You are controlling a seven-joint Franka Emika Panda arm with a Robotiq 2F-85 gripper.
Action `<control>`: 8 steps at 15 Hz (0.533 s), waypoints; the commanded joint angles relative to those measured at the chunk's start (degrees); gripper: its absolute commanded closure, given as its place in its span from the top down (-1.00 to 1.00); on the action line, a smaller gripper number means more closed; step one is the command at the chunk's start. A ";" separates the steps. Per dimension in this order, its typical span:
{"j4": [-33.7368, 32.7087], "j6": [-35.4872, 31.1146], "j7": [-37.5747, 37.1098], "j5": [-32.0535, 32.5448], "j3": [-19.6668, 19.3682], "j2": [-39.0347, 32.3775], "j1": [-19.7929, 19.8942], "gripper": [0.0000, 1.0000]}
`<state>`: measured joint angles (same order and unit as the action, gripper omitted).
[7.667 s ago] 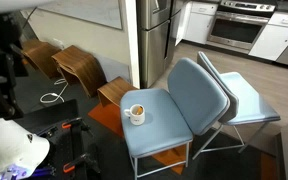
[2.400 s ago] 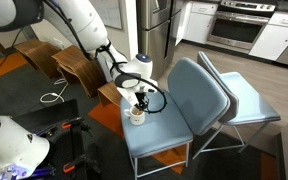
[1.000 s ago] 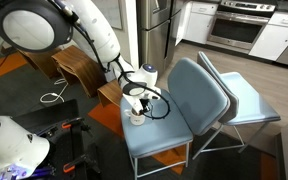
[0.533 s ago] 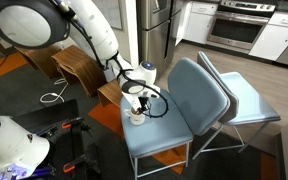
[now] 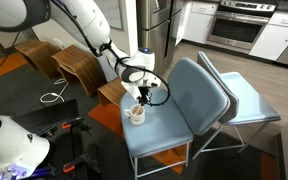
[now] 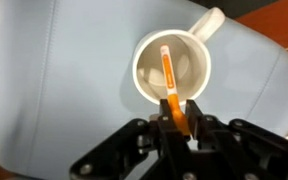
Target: Pick the marker from the chair and put it on the chair
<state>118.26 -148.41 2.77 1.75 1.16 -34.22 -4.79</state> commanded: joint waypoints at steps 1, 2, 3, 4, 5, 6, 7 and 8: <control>-1.89 5.82 -2.31 2.67 -0.58 2.02 -1.90 -0.89; -3.02 7.19 -1.96 3.16 -0.26 2.08 -2.18 -0.89; -4.75 8.93 -1.62 3.53 0.17 1.92 -2.60 -0.89; -6.20 10.45 -1.50 3.90 0.49 1.86 -3.07 -0.89; -8.17 11.85 -0.99 3.93 1.16 1.34 -3.33 -0.89; -9.88 13.39 -0.92 3.74 1.65 1.07 -3.55 -0.89; -11.79 14.23 -0.21 3.12 2.48 0.41 -3.47 -0.89; -13.45 14.08 0.13 1.90 3.34 -0.32 -3.08 -0.89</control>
<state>109.48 -137.53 2.03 4.28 3.09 -32.60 -8.48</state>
